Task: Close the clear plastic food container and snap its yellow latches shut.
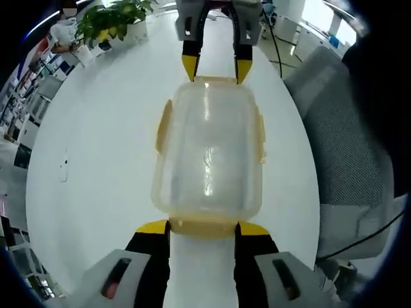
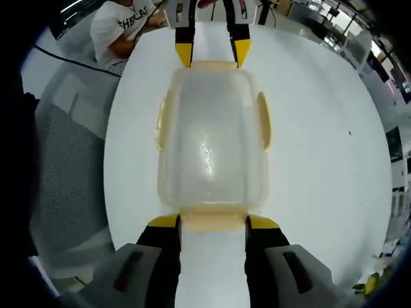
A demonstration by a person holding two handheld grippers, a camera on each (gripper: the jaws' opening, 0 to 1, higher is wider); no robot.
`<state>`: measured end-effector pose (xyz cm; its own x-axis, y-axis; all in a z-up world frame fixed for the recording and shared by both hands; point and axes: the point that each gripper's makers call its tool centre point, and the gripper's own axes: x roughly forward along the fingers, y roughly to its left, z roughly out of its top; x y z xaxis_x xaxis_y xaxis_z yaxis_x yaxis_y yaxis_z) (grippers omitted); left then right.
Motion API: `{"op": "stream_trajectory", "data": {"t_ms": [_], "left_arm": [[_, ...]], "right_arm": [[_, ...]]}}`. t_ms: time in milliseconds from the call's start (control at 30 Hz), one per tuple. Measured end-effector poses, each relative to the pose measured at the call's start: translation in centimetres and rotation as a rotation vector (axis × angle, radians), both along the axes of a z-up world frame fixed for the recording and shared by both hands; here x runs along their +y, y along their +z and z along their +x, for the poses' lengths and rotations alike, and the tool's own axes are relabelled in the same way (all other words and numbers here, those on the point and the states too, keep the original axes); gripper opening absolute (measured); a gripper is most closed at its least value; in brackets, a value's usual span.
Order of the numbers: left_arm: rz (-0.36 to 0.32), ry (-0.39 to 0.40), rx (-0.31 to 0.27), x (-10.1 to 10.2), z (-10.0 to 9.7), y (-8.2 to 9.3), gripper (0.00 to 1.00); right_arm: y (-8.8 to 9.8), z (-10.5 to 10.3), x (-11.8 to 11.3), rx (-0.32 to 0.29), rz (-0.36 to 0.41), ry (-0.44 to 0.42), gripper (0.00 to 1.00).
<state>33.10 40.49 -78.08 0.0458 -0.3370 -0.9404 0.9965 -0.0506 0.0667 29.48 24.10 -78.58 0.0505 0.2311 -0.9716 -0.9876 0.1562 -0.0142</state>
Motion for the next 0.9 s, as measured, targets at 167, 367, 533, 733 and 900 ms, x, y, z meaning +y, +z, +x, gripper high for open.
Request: {"op": "stream_trajectory", "data": {"t_ms": [167, 367, 533, 733, 900], "left_arm": [[-0.014, -0.005, -0.005, -1.6, 0.0, -0.3, 0.33], [-0.022, -0.012, 0.004, -2.6, -0.6, -0.1, 0.33], [-0.025, -0.011, 0.002, -3.0, -0.7, -0.2, 0.33], [-0.045, -0.005, 0.001, -3.7, -0.7, -0.2, 0.33], [-0.042, -0.005, 0.001, -3.8, -0.7, -0.4, 0.33]], "right_arm": [[0.0, -0.1, -1.5, 0.001, -0.003, -0.004, 0.35], [-0.1, -0.8, -2.5, 0.009, -0.002, 0.003, 0.35], [0.2, -0.9, -3.0, -0.004, -0.006, 0.017, 0.35], [0.2, -0.7, -3.6, -0.018, -0.012, 0.016, 0.35], [0.1, -0.8, -3.8, -0.026, -0.023, 0.021, 0.35]]}}
